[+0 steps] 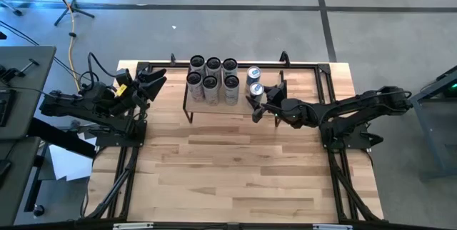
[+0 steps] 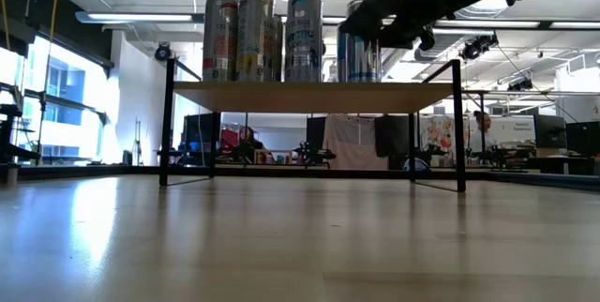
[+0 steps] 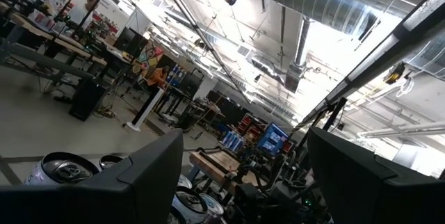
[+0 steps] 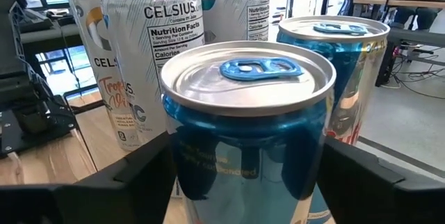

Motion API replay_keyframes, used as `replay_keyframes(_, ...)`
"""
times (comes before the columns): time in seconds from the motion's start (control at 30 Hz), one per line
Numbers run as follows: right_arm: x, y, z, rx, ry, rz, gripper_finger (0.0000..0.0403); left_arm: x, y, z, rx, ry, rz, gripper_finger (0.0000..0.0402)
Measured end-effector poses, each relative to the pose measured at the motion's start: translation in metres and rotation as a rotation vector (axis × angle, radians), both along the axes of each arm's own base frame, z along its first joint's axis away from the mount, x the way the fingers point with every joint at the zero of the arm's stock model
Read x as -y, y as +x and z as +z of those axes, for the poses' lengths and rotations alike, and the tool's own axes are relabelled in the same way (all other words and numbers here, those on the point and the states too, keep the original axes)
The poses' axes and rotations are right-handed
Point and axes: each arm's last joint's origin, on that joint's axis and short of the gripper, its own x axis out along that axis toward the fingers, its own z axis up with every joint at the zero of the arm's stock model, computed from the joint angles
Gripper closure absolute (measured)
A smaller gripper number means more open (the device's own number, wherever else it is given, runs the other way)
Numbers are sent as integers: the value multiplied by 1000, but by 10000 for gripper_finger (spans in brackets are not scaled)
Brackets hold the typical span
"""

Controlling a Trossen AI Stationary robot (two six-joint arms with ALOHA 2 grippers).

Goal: Place canned beverage on shelf
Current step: Put the blue soda can on the shelf aligned with the other blue soda can

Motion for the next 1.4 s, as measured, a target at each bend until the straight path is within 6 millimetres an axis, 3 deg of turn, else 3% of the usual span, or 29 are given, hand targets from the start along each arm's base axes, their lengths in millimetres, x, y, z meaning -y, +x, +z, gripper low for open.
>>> replay_keyframes(0.4, 0, -2, 3, -9, -31, 4, 7, 0, 0, 0, 0, 1, 0, 126)
replay_keyframes(0.93, 1, -24, 28, 58, -5, 15, 6, 1, 0, 0, 3, 13, -28, 126)
replay_keyframes(1.4, -3, -48, 58, 214, 50, 194, 6, 1, 0, 0, 2, 14, -28, 126)
